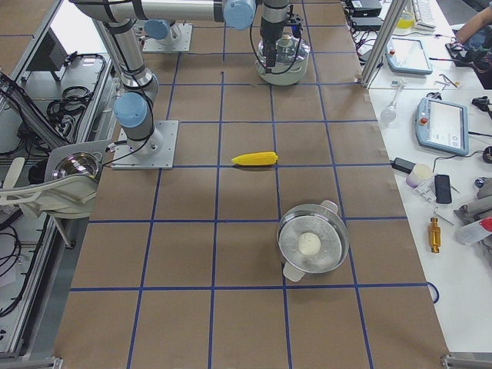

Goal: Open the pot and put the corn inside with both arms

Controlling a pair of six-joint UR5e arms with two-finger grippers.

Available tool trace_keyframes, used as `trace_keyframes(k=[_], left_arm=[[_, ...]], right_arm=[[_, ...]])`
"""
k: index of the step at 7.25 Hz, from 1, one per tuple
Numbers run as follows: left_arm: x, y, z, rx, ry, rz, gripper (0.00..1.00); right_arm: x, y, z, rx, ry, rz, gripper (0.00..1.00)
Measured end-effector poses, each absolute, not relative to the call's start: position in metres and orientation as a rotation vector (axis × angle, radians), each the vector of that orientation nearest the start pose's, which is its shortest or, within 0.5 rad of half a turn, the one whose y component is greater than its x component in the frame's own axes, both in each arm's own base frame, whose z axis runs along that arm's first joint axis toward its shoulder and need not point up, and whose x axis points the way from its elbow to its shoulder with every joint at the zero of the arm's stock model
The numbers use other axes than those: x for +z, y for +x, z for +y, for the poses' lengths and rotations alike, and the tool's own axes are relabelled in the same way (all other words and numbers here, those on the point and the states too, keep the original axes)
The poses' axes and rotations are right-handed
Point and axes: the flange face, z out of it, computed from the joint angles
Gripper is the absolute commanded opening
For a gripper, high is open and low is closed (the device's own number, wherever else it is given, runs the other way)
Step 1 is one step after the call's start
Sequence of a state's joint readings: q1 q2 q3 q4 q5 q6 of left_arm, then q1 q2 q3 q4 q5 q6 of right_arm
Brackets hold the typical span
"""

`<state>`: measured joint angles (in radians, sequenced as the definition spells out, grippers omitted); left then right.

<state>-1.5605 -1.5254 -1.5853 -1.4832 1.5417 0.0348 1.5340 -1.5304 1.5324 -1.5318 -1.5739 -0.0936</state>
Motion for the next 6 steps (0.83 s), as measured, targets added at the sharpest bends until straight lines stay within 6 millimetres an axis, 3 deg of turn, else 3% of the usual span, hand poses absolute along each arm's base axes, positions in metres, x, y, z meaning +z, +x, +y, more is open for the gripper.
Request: trace_keyframes(k=[6], left_arm=[[0.5138, -0.1313, -0.4869, -0.224, 0.056, 3.162, 1.0]], right_arm=[[0.4838, 0.1145, -0.5095, 0.056, -0.089, 3.139, 1.0]])
